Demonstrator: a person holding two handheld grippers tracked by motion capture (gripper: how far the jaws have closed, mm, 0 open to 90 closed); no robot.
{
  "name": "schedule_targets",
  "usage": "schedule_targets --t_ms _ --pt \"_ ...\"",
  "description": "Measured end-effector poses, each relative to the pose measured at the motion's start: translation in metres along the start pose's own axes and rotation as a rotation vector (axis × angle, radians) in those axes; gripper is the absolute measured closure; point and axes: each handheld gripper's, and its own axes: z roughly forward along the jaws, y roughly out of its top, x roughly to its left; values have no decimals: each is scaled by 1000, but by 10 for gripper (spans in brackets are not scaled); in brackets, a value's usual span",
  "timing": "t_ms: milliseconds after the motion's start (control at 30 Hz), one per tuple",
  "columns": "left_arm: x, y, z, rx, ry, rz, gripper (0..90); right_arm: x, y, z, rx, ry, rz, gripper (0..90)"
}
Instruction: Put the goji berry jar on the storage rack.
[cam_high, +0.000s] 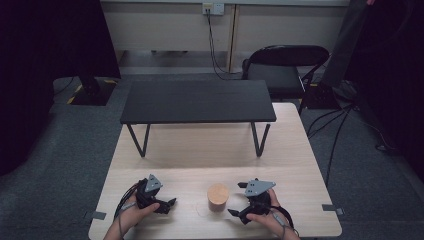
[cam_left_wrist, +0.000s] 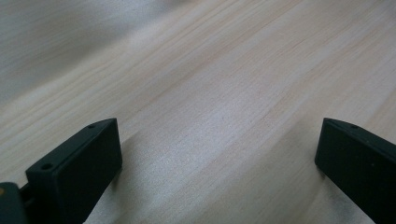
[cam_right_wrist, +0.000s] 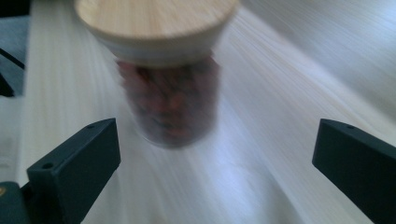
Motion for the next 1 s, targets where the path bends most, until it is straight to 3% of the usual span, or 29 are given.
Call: schedule_targets --t_ms 100,333,500,1000 --pt "0 0 0 0 0 0 0 -3 0 -1 5 5 6 0" --pt "0 0 0 0 0 0 0 -3 11 5 102 16 -59 4" --pt "0 0 0 0 0 0 0 -4 13 9 149 23 -64 10" --pt "0 -1 1 -6 -3 -3 0 -8 13 5 161 11 -56 9"
